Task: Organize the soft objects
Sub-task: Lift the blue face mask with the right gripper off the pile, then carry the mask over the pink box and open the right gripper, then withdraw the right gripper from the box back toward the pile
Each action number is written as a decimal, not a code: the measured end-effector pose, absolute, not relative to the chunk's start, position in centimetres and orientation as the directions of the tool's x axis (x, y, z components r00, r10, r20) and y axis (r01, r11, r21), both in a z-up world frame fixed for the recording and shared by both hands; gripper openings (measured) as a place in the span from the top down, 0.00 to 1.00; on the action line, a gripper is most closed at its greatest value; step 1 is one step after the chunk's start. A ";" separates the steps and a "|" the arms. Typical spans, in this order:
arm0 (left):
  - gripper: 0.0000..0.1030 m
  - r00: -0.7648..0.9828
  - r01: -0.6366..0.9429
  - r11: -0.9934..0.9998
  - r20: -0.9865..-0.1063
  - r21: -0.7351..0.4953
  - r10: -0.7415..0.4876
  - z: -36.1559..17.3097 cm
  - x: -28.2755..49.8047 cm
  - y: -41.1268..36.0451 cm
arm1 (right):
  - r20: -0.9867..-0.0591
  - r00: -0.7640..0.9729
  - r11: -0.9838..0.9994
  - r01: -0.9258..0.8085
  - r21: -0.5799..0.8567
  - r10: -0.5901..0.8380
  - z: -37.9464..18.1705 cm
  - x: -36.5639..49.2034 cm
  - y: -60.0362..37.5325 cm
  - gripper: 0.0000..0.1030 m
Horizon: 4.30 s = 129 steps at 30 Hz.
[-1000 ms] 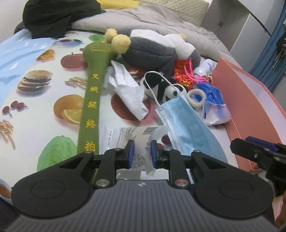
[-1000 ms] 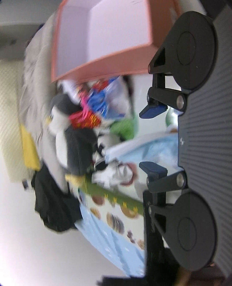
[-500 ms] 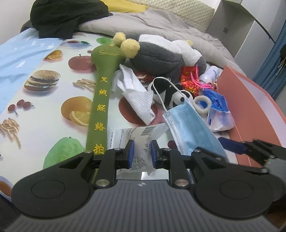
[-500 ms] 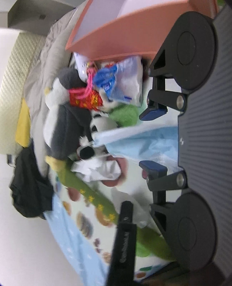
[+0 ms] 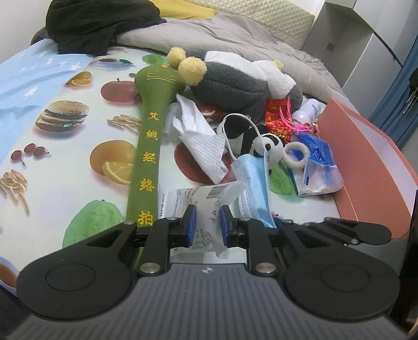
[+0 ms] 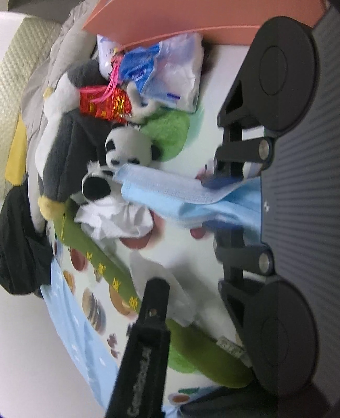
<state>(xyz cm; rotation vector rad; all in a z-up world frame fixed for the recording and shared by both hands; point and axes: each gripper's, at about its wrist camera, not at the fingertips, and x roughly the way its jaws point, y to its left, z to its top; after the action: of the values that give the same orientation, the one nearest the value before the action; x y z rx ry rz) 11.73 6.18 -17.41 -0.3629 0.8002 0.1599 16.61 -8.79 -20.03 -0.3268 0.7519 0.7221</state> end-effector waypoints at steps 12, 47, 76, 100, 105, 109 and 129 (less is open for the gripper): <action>0.77 0.722 -0.271 0.922 -0.692 -0.276 0.005 -14.5 11.4 6.7 | -0.656 0.535 0.755 -0.651 0.082 0.532 -15.0 16.6 -9.8 0.91; 0.65 0.581 -0.099 0.994 -0.814 -0.041 0.024 -19.4 13.9 3.1 | -0.686 0.531 0.822 -0.541 0.177 0.497 -14.0 14.8 -15.7 0.91; 0.81 0.815 0.090 0.972 -0.545 -0.219 -0.198 -0.1 20.3 -6.5 | -0.412 0.816 0.909 -0.410 0.081 0.405 0.5 17.3 -24.2 0.91; 0.81 0.603 0.277 0.936 -0.720 -0.215 -0.344 -7.9 34.3 -20.4 | -0.706 0.687 0.985 -0.107 0.133 0.170 -8.1 27.4 -36.4 0.89; 0.77 0.594 0.284 0.933 -0.723 -0.223 -0.354 -8.4 34.6 -20.6 | -0.724 0.671 0.987 -0.086 0.137 0.159 -8.8 27.2 -36.9 0.83; 0.53 0.598 0.275 0.935 -0.721 -0.225 -0.350 -8.0 34.0 -20.1 | -0.724 0.672 0.987 -0.070 0.142 0.152 -8.8 27.1 -37.2 0.45; 0.53 0.747 0.263 0.950 -0.587 -0.170 -0.312 -1.4 24.1 -13.6 | -0.523 0.809 0.961 -0.193 0.198 0.270 -2.7 18.8 -33.1 0.46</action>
<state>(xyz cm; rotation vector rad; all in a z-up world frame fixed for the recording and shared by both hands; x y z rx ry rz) 24.05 -13.63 -1.39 -0.0783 0.6557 -0.3146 18.80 -33.11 -2.67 0.1380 0.5784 0.2485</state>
